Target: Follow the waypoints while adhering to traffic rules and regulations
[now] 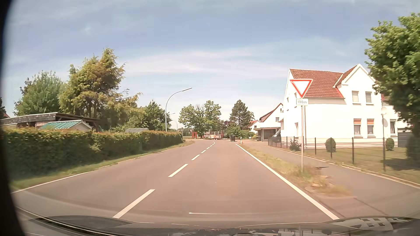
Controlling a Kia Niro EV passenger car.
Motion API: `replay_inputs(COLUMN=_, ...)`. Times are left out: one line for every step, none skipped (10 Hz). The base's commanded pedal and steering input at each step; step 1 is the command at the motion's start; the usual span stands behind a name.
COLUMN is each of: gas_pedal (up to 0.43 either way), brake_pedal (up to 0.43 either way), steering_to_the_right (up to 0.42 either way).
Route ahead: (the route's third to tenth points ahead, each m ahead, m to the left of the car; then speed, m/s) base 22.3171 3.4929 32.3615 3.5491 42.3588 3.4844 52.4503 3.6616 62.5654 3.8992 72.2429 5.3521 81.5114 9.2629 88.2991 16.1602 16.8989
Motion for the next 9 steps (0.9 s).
replay_inputs(gas_pedal=0.0, brake_pedal=0.0, steering_to_the_right=-0.001)
replay_inputs(gas_pedal=0.0, brake_pedal=0.0, steering_to_the_right=-0.001)
replay_inputs(gas_pedal=0.0, brake_pedal=0.0, steering_to_the_right=-0.001)
replay_inputs(gas_pedal=0.0, brake_pedal=0.0, steering_to_the_right=-0.001)
replay_inputs(gas_pedal=0.0, brake_pedal=0.0, steering_to_the_right=-0.001)
replay_inputs(gas_pedal=0.0, brake_pedal=0.0, steering_to_the_right=-0.001)
replay_inputs(gas_pedal=0.0, brake_pedal=0.0, steering_to_the_right=-0.001)
replay_inputs(gas_pedal=0.0, brake_pedal=0.0, steering_to_the_right=-0.001)
replay_inputs(gas_pedal=0.0, brake_pedal=0.0, steering_to_the_right=-0.001)
